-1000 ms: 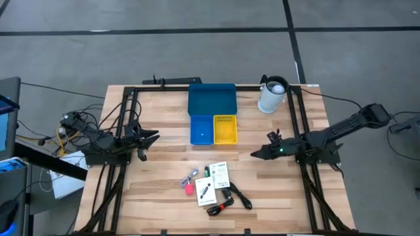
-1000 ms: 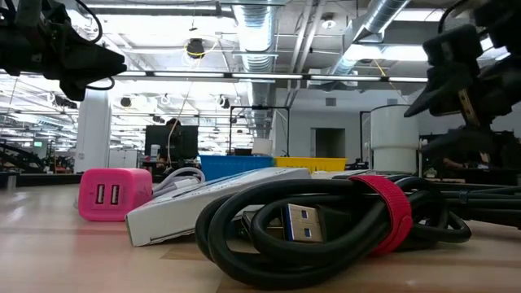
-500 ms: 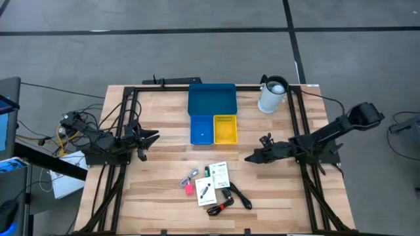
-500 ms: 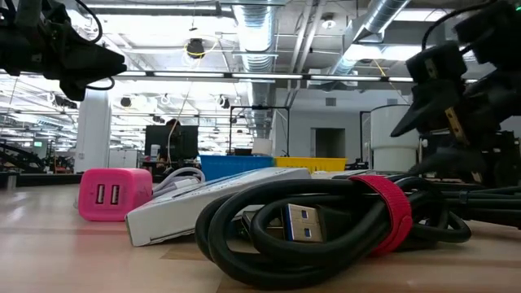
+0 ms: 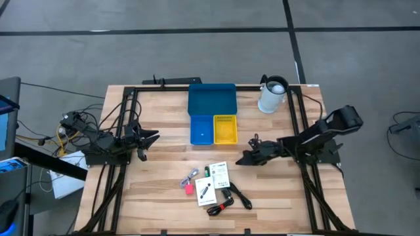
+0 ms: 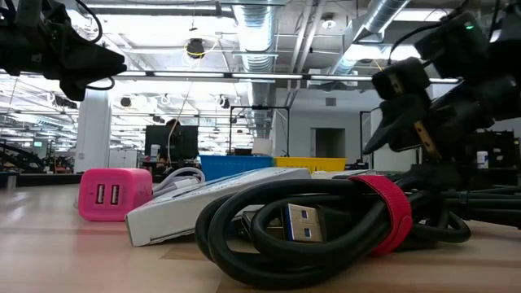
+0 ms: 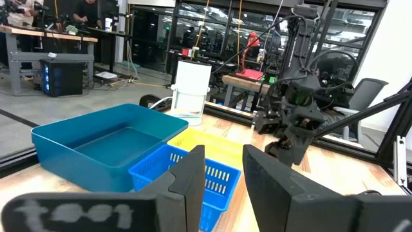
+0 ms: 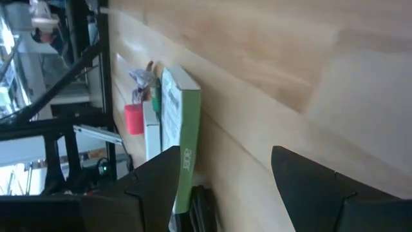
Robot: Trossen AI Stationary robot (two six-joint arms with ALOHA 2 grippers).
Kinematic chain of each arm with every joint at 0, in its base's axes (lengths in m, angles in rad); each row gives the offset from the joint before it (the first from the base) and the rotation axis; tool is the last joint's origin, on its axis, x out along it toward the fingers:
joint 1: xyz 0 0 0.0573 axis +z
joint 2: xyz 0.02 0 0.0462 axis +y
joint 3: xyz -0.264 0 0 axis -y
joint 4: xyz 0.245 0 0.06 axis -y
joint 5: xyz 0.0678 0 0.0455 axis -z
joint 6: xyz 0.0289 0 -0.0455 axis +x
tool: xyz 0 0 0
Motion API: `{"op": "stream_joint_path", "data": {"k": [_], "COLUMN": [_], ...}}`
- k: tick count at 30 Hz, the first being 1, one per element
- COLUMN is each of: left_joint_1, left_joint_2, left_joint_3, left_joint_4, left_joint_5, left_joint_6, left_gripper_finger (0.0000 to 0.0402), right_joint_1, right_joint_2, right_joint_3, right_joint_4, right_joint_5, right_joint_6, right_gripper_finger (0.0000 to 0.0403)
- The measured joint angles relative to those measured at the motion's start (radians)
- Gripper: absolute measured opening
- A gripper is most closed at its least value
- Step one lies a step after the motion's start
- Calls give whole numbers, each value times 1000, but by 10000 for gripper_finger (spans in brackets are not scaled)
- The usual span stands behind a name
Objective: Pick and place items into bin
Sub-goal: Put the right white card reader box into the yellow bin
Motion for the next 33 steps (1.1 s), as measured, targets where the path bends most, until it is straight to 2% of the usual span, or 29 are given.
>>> {"op": "stream_joint_path", "data": {"k": [18, 33], "left_joint_1": [0, 0], "left_joint_2": [0, 0], "left_joint_3": [0, 0], "left_joint_4": [0, 0], "left_joint_5": [0, 0], "left_joint_6": [0, 0], "left_gripper_finger": [95, 95], "right_joint_1": [-19, -40], "right_joint_2": [185, 198], "right_joint_3": [181, 206], "right_joint_4": [3, -10], "right_joint_5": [-92, -112], "right_joint_6": [1, -6], "right_gripper_finger": [237, 237]}}
